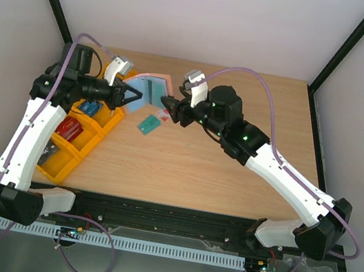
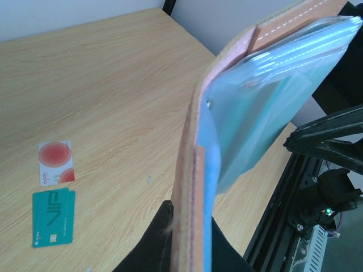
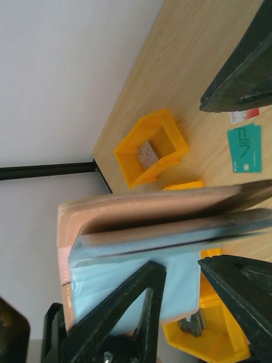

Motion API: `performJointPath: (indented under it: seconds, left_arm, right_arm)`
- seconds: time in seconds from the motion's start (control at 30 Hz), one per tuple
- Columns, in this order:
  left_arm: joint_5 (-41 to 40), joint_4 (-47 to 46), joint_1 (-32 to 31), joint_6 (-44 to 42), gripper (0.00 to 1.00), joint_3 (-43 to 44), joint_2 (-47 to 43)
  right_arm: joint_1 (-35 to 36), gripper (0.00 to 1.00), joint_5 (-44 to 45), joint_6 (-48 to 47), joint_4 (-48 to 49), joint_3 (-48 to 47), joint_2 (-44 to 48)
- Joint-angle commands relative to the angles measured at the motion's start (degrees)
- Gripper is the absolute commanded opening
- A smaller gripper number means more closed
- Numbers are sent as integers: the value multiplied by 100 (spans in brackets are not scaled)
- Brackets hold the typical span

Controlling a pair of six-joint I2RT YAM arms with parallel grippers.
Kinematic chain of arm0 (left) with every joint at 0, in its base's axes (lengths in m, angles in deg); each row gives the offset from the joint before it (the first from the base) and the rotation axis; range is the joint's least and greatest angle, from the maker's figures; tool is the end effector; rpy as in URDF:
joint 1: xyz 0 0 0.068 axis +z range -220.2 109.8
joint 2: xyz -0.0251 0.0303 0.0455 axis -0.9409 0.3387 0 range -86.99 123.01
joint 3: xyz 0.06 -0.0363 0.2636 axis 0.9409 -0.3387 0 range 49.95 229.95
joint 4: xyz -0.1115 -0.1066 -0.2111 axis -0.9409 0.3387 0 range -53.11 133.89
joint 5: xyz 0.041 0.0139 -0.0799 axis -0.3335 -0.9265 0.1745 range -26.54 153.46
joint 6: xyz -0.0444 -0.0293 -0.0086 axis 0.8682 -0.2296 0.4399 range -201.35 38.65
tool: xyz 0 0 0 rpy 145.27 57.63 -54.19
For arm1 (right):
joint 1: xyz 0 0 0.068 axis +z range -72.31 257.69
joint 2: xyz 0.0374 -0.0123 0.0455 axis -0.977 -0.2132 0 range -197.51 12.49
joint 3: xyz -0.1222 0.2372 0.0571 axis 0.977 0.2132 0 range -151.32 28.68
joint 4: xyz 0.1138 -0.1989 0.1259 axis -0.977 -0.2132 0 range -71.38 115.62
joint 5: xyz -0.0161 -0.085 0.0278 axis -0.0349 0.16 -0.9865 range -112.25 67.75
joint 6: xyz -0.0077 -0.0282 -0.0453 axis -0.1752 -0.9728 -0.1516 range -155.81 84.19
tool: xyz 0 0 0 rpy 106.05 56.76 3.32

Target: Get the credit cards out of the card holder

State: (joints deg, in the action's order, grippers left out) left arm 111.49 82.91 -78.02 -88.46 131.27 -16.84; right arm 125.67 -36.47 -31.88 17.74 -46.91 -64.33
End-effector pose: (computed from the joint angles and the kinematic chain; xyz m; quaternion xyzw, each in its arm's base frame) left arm 0.2336 -0.0587 0.4122 0.2920 0.7784 -0.3633 0.4205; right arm 0.2032 0.2385 0.4081 -0.3577 0.6699 0.3664 0.5376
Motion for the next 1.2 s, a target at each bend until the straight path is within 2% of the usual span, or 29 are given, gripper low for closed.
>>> performJointPath:
  seconds: [0.0, 0.3, 0.57, 0.63, 0.7, 0.8, 0.93, 1.17]
  left_arm:
    - [177, 115, -27, -188, 2, 121, -65]
    - [317, 325, -188, -475, 2, 150, -76]
    - [811, 645, -386, -973, 2, 280, -68]
    - [843, 661, -388, -994, 2, 279, -47]
    - [769, 628, -387, -970, 2, 271, -33]
    - [625, 585, -385, -945, 2, 277, -19]
    - [579, 631, -388, -1019, 2, 301, -19]
    - [567, 723, -387, -1102, 2, 394, -3]
  right_arm:
    - [-87, 66, 159, -230, -403, -229, 5]
    - [-86, 65, 262, -238, -418, -348, -241]
    - [-84, 57, -202, -99, -57, -576, -621]
    - [-87, 58, -444, -77, 30, -576, -640]
    - [-81, 63, -950, -172, 68, -543, -617]
    - [-87, 75, -1764, -339, 399, -211, -364]
    - [-91, 86, -1825, -521, 722, 290, 146]
    - [-215, 97, -1753, -842, 503, 644, 714]
